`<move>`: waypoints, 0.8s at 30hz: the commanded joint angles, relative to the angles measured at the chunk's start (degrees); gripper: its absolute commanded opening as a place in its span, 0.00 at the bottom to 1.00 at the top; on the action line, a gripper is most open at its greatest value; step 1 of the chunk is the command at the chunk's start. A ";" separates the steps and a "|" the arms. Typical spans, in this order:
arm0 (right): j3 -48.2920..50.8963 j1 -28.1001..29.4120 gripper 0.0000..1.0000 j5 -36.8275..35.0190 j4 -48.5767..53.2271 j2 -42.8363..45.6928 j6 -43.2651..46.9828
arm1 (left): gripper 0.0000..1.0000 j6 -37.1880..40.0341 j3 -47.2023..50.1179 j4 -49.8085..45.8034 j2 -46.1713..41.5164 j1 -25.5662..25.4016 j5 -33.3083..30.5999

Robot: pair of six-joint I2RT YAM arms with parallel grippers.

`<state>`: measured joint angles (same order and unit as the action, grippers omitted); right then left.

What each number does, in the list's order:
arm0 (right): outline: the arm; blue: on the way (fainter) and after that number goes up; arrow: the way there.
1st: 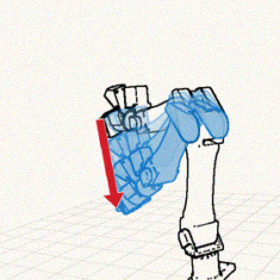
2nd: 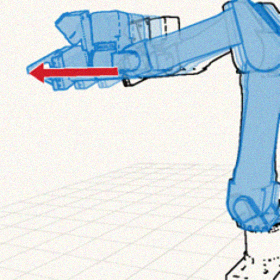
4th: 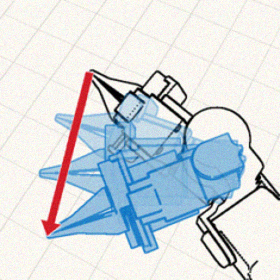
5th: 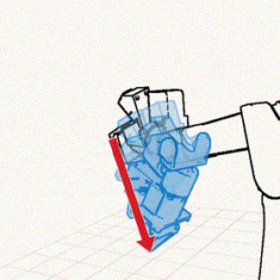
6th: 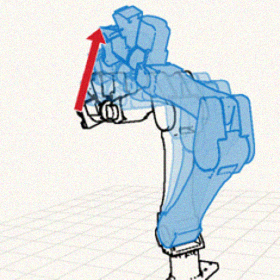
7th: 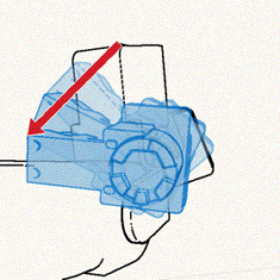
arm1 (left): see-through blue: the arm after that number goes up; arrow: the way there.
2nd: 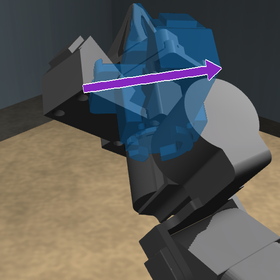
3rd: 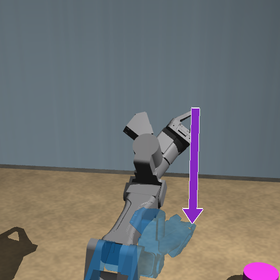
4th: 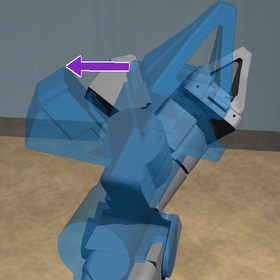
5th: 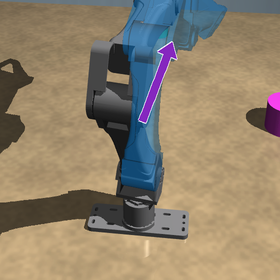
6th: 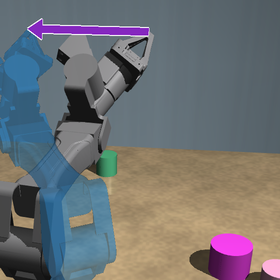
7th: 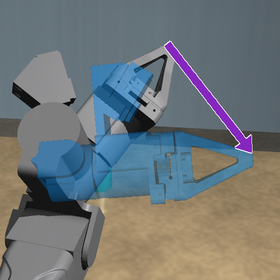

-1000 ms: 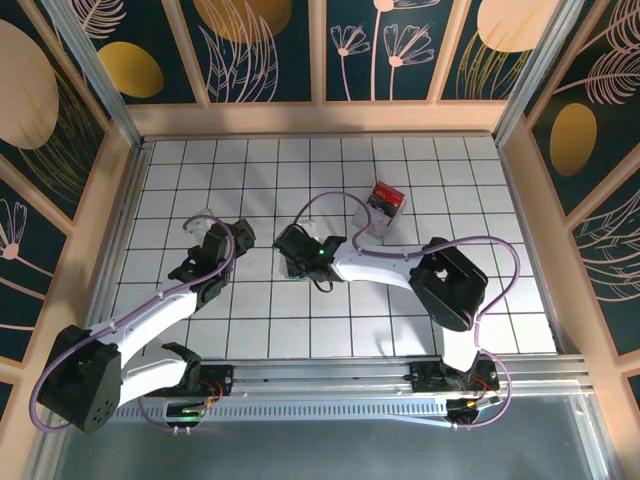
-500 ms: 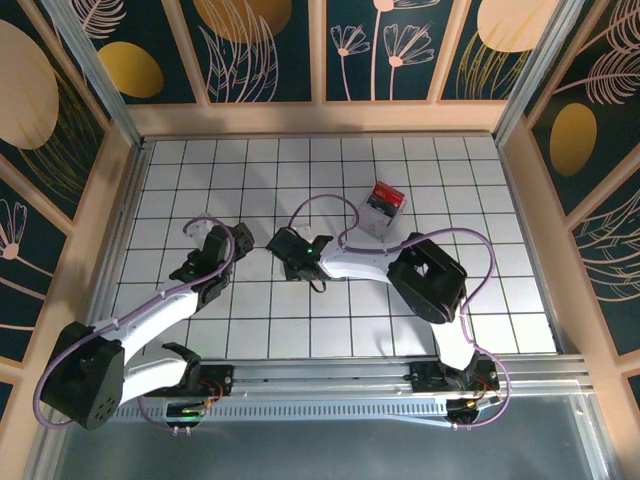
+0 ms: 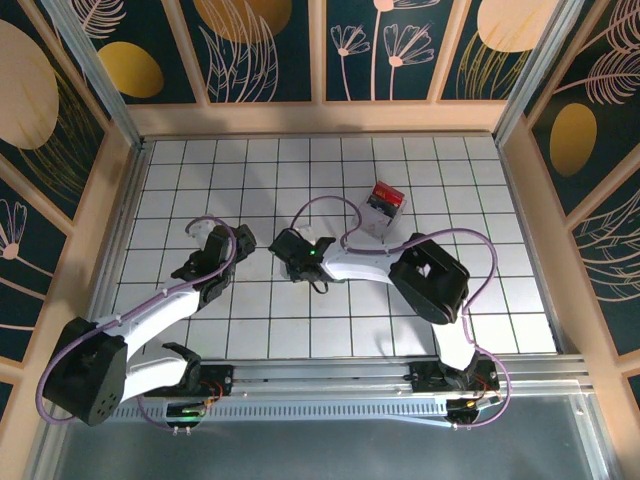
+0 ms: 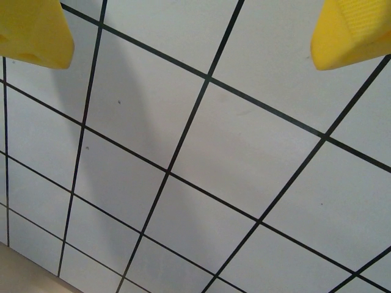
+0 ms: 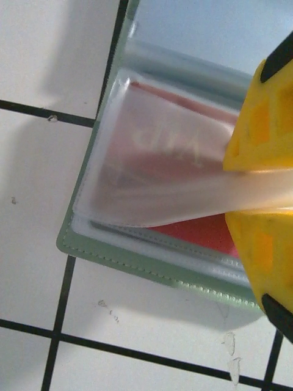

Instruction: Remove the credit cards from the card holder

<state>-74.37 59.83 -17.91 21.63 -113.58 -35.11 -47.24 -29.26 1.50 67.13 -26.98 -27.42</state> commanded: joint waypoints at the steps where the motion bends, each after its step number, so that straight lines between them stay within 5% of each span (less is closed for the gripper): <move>1: 2.17 0.11 0.17 2.76 0.74 1.97 -0.15 | 0.99 0.17 -1.42 1.18 0.12 0.35 0.39; 10: 7.19 0.60 0.10 7.24 -1.97 7.62 1.45 | 0.99 1.70 -1.84 1.47 -1.65 0.30 1.41; 24: 10.11 0.52 0.33 0.38 1.31 10.71 -2.12 | 0.99 3.29 -3.08 0.79 -2.80 0.34 2.46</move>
<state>-65.41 60.01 -14.02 20.47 -105.67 -35.53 -45.08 -30.79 1.50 65.43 -26.98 -25.39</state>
